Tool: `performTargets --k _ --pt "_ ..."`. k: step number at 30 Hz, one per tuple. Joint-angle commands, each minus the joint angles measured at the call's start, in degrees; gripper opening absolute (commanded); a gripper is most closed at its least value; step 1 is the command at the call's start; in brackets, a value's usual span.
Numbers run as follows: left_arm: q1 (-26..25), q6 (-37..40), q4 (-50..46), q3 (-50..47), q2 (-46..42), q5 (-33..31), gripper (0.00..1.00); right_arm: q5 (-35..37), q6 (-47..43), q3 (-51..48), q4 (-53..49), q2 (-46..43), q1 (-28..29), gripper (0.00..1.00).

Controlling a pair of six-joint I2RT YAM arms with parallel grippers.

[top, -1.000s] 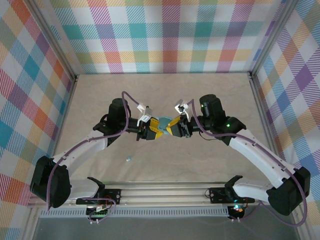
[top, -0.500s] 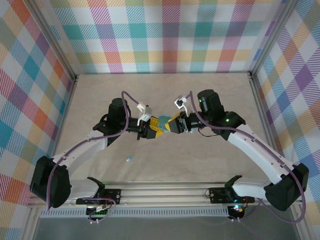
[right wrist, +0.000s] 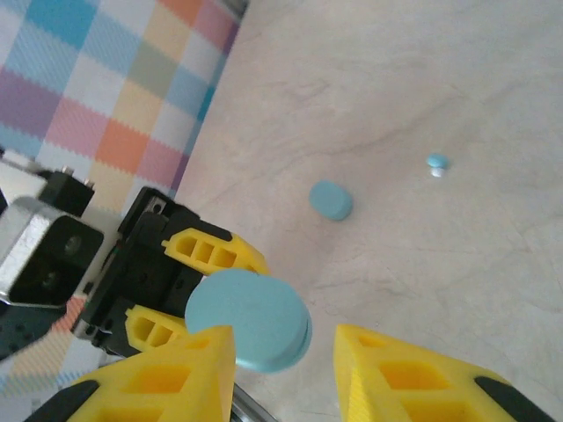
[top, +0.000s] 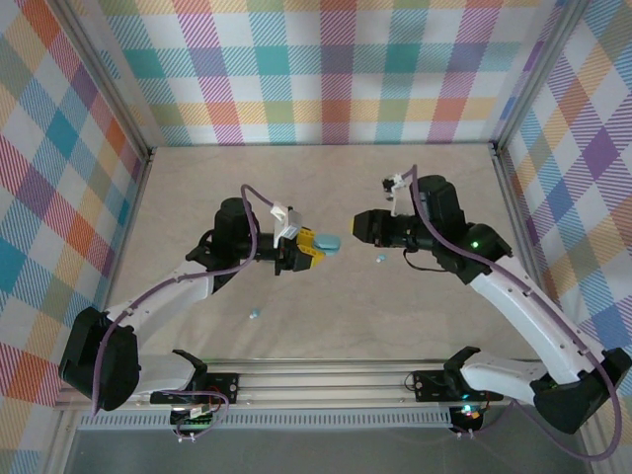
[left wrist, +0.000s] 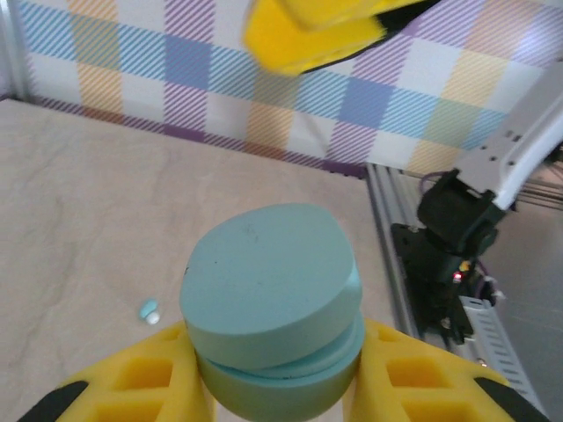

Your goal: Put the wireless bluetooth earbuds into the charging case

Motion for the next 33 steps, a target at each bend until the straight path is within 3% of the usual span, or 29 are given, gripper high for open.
performTargets --k 1,12,33 --pt "-0.6 -1.5 4.7 -1.5 -1.1 -5.7 0.12 7.2 8.0 -0.1 -3.3 -0.3 3.0 0.34" --pt "-0.8 -2.5 4.8 -2.4 -1.5 -6.1 0.12 0.6 10.2 -5.3 4.7 3.9 9.0 0.15" --pt "-1.4 -0.2 3.1 -3.3 -1.8 -4.6 0.12 2.2 3.3 6.2 2.1 11.9 9.0 0.12"
